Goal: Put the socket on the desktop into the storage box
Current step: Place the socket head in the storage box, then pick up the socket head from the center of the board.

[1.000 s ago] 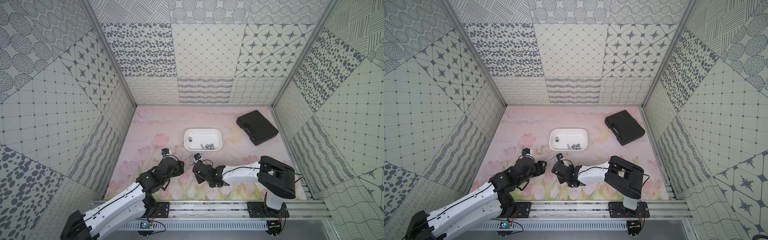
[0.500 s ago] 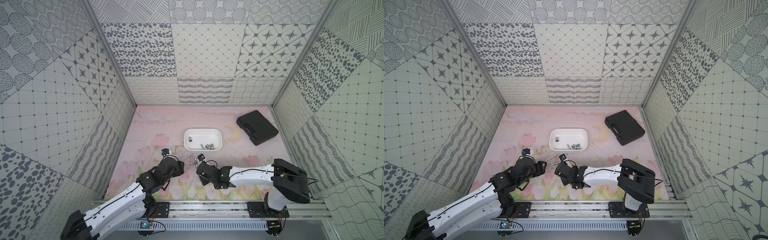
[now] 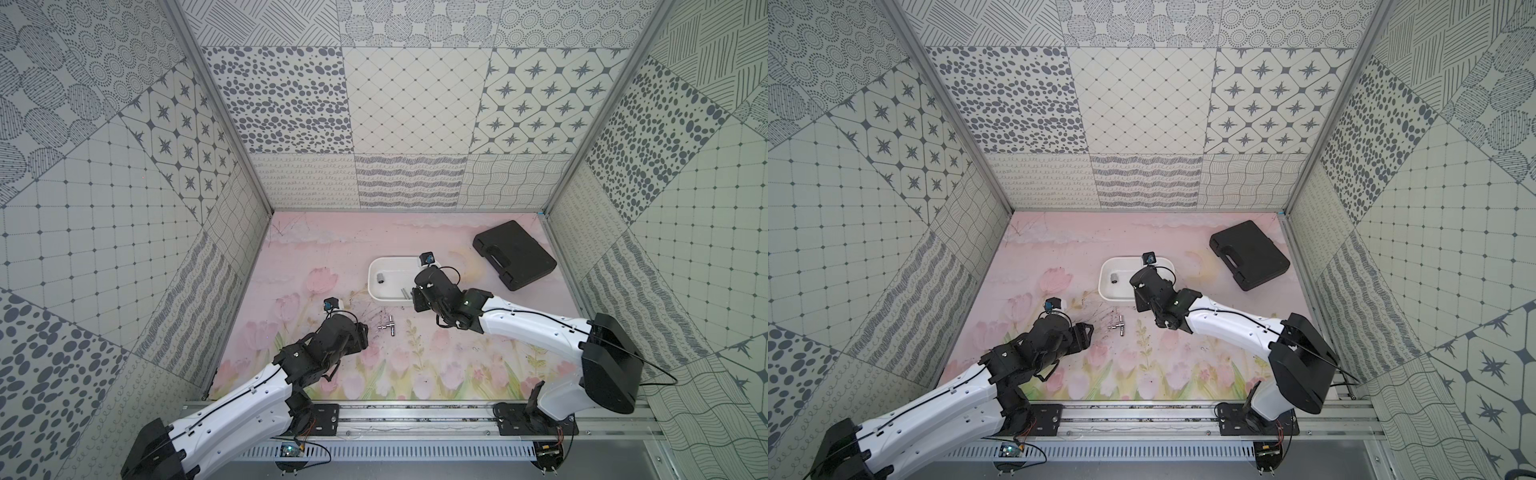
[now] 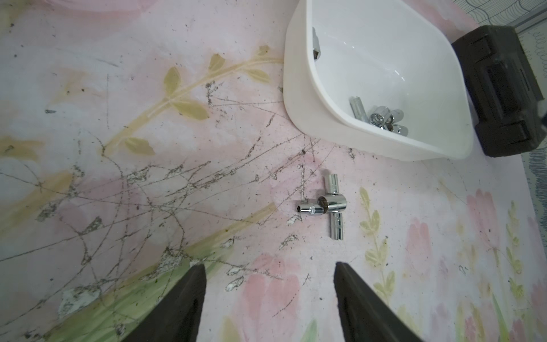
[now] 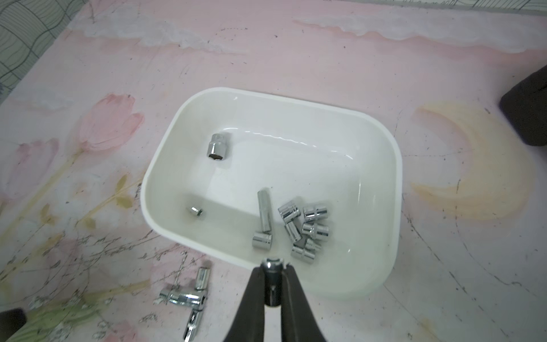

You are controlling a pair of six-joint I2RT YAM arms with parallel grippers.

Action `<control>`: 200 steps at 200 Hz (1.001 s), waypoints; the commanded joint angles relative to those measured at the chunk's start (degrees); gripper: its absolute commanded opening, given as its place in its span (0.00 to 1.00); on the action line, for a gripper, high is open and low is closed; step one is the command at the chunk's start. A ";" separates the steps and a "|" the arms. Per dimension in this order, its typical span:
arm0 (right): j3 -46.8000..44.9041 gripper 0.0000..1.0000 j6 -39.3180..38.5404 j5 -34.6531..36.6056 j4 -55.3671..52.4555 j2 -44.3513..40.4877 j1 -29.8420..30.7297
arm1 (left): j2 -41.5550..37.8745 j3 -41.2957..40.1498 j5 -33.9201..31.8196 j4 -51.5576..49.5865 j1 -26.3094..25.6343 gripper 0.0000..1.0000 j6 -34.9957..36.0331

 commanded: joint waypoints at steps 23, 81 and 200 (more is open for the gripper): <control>7.13 0.12 -2.65 -5.99 0.50 10.45 -4.70 | -0.11 0.11 -0.82 -0.54 0.08 0.73 -0.09; 10.62 0.22 -1.04 -9.98 0.52 16.83 -7.60 | 0.68 0.23 -0.03 -0.18 0.01 0.73 -0.17; 4.18 0.31 -1.71 -8.56 -1.88 1.42 -3.42 | 0.60 0.20 0.14 -0.05 0.07 0.73 -0.25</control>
